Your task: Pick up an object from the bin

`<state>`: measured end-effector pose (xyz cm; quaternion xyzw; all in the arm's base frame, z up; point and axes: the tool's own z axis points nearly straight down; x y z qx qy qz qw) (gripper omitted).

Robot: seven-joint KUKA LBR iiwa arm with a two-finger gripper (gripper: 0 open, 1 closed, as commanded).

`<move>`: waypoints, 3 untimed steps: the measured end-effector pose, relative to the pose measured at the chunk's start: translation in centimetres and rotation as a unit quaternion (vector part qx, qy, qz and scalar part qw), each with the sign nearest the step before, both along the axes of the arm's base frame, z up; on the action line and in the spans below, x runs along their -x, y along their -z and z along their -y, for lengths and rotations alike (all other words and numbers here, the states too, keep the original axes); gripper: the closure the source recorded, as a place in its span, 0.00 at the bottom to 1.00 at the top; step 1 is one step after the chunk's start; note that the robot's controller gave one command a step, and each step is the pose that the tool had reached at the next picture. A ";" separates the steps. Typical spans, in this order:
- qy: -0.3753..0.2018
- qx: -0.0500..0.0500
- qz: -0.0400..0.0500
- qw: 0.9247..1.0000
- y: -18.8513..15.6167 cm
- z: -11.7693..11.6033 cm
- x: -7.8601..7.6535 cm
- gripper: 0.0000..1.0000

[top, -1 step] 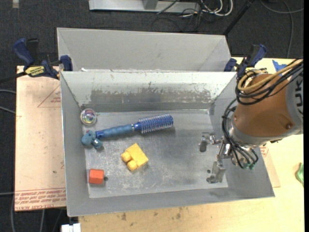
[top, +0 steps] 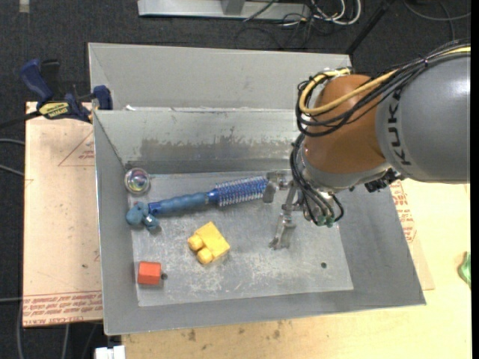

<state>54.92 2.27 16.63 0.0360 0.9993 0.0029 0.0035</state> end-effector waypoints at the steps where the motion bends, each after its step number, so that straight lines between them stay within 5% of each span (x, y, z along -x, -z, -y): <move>1: 0.045 0.001 -0.003 0.999 9.7 -1.1 -10.5 0.00; 2: 0.045 0.003 -0.003 0.999 9.7 -1.0 -10.3 1.00; 3: 0.028 0.003 0.001 1.000 -6.2 -1.4 -8.3 1.00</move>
Offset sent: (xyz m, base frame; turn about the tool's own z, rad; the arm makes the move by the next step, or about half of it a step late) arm 0.1031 0.0090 -0.0958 0.0926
